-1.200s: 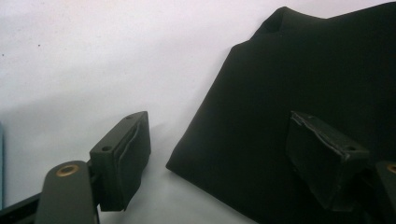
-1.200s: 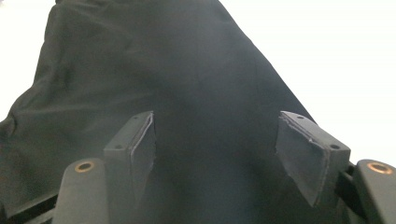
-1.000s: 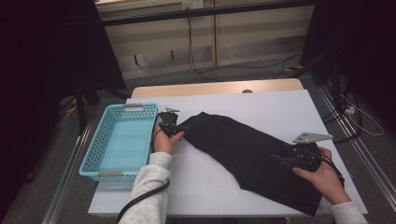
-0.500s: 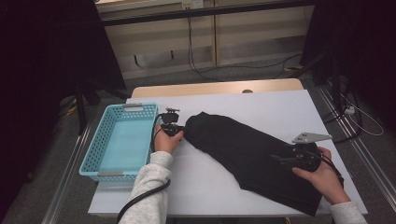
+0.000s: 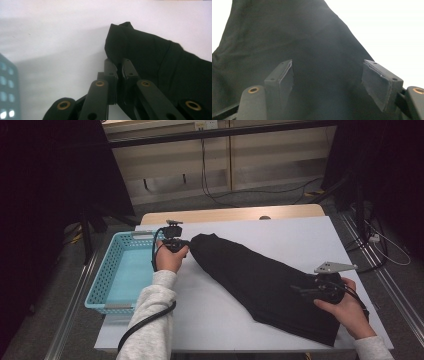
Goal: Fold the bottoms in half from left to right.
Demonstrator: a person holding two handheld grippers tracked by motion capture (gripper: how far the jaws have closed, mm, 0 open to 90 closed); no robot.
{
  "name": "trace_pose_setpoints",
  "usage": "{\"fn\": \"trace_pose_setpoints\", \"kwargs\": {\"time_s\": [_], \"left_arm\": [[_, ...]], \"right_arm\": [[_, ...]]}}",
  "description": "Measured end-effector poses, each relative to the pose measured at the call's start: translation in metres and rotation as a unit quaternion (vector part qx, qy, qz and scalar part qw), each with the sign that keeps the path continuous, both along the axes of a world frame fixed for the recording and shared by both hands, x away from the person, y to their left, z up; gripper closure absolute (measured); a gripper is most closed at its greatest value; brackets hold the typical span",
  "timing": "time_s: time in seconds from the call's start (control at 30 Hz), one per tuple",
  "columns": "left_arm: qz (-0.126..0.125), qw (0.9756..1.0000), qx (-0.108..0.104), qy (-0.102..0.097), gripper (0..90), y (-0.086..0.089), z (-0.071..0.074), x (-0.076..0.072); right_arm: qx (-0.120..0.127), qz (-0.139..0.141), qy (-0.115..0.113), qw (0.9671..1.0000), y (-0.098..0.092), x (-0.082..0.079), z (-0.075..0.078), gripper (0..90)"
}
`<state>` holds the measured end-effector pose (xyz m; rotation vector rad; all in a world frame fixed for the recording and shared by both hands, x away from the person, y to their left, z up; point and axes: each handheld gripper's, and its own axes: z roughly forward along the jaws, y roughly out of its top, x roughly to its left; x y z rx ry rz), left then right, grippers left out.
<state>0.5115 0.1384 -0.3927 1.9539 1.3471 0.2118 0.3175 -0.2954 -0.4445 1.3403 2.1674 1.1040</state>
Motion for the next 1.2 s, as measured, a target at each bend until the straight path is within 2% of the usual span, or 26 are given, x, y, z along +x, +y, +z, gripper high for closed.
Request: {"fn": "trace_pose_setpoints", "kwargs": {"time_s": [0.37, 0.47, 0.7, 1.0, 1.2], "left_arm": [[0.008, 0.9999, 0.006, -0.005, 85.0, 0.012, 0.011, 0.003], [0.014, 0.9997, 0.015, -0.012, 84.9, 0.018, 0.017, 0.004], [0.022, 0.9995, 0.018, -0.016, 85.0, 0.025, 0.026, 0.007], [-0.009, 0.9999, 0.002, -0.014, 84.9, 0.012, 0.024, -0.002], [-0.035, 0.9993, -0.005, -0.014, 84.9, 0.002, 0.026, -0.009]], "right_arm": [[0.000, 0.002, 0.002, 1.0000, 0.001, 0.000, -0.001, 25.3], [0.000, 0.002, 0.001, 1.0000, 0.001, 0.000, -0.001, 25.2], [-0.001, 0.003, 0.002, 1.0000, 0.002, 0.000, -0.002, 25.0], [-0.003, 0.005, 0.003, 1.0000, 0.003, 0.000, -0.002, 24.7], [-0.003, 0.006, 0.004, 1.0000, 0.004, 0.000, -0.002, 24.6]]}}
